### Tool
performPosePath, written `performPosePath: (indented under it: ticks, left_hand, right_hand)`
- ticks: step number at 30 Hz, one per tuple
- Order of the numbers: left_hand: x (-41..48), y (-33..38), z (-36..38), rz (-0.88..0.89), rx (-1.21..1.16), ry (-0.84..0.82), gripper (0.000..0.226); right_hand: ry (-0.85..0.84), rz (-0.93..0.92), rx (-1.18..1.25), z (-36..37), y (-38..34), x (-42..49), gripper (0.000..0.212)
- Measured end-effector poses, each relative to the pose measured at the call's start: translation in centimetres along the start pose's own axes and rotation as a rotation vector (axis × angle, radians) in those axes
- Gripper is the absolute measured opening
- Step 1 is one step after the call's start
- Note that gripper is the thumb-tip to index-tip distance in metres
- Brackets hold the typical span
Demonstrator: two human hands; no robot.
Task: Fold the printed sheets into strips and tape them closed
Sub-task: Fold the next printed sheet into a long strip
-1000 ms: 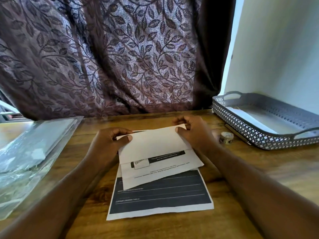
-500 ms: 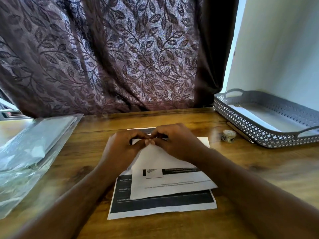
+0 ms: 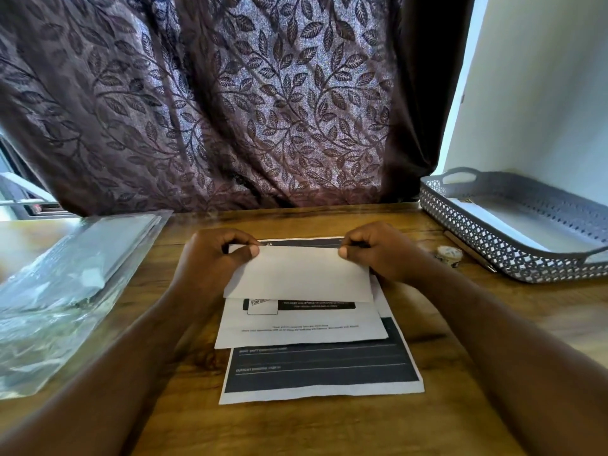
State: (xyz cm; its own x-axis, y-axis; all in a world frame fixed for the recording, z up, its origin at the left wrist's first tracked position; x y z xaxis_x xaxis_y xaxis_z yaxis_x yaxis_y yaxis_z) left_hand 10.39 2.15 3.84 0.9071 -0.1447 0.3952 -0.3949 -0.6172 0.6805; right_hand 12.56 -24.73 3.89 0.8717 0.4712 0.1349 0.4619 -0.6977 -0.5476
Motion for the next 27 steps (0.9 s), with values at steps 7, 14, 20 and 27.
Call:
performPosePath:
  ticks: [7, 14, 20, 27]
  left_hand:
    - [0.1, -0.1, -0.6, -0.037, 0.058, 0.096, 0.018]
    - [-1.2, 3.3, -0.2, 0.292, 0.483, 0.175, 0.020]
    - [-1.3, 5.2, 1.4, 0.443, 0.439, 0.067, 0.023]
    - [-0.5, 3.6, 0.5, 0.409, 0.421, 0.011, 0.017]
  right_hand:
    - [0.101, 0.025, 0.262, -0.3, 1.2, -0.4, 0.022]
    - [0.184, -0.055, 0.212, 0.7, -1.3, 0.2, 0.012]
    - [0.221, -0.195, 0.126, 1.7, -4.2, -0.2, 0.011]
    - [0.254, -0.182, 0.035, 0.9, -3.3, 0.0, 0.008]
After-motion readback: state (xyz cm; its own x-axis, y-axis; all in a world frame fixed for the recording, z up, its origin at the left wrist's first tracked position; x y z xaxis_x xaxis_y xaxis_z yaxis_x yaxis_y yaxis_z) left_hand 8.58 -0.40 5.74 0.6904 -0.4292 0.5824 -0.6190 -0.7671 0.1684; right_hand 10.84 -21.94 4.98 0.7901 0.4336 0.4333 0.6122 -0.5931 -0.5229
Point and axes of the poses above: each hand's wrist, its own x-axis towards the middle knuckle, its own z-axis out of the palm, y = z × x, the point moved 6 cm from there along x, towards the middle knuckle, and after that the axes turned 9 degrees about -y, right-handed, at the moved point
